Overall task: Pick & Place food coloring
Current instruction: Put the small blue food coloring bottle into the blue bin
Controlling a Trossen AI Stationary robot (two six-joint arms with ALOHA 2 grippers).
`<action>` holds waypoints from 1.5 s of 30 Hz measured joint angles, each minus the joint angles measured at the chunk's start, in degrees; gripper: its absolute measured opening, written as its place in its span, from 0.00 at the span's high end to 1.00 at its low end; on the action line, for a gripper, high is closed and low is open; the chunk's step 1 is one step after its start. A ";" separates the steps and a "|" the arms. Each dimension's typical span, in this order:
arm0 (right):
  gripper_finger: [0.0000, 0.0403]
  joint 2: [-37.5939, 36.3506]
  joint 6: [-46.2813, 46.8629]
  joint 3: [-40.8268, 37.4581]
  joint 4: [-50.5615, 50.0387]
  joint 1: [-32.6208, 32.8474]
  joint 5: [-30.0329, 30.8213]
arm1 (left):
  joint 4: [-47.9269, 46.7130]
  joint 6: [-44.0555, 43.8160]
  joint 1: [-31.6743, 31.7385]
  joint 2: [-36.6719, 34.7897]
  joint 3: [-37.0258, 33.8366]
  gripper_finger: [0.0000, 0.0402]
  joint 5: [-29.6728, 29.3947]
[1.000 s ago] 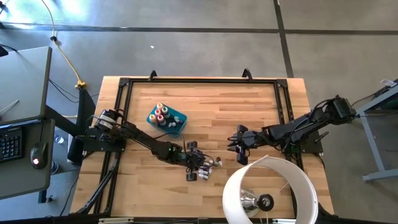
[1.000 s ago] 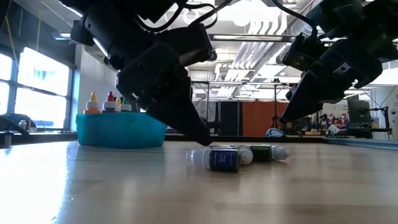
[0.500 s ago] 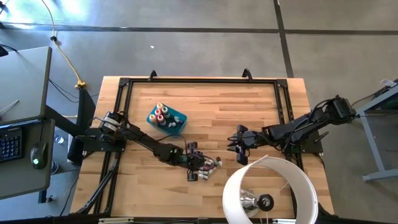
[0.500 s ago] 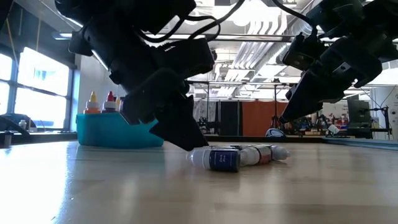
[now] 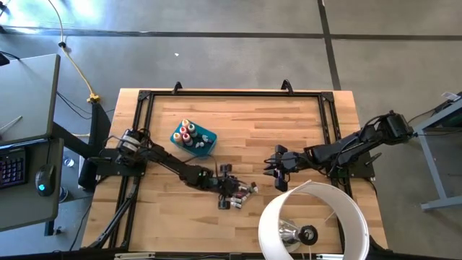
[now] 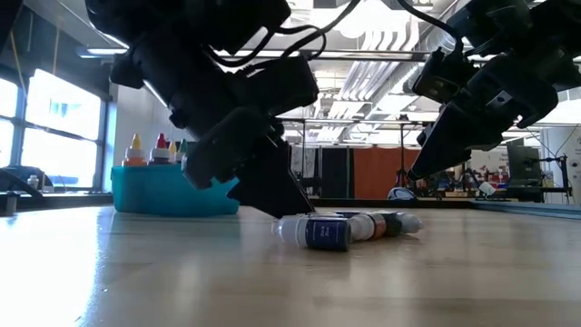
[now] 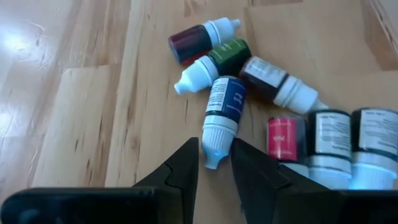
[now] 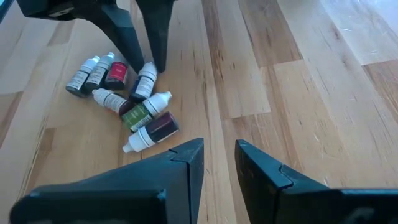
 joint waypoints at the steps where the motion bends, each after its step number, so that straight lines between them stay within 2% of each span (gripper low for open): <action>1: 0.79 0.00 0.00 0.00 0.00 0.00 -0.01 | 0.36 0.02 0.43 0.02 0.00 0.77 0.99; 5: 0.79 0.00 0.00 0.00 0.00 0.02 -0.91 | 1.20 0.04 2.12 0.07 0.00 0.77 5.04; 11: 0.79 0.00 0.00 0.00 0.00 0.02 -1.16 | 1.84 0.02 3.66 0.26 0.00 0.77 7.91; 19: 0.79 0.00 0.80 0.00 -0.23 0.01 -2.85 | 4.37 0.63 3.88 0.46 -0.04 0.77 7.92; 30: 0.79 0.85 6.30 0.00 -6.16 0.06 -4.75 | 7.16 0.46 3.86 0.46 -0.04 0.77 7.76; 39: 0.79 8.75 5.56 0.00 0.16 0.05 -5.75 | 7.99 0.46 3.86 0.44 -0.04 0.77 7.44; 45: 0.79 10.14 3.82 0.07 2.14 0.02 -5.27 | 7.96 0.45 3.84 2.15 -0.01 0.77 4.86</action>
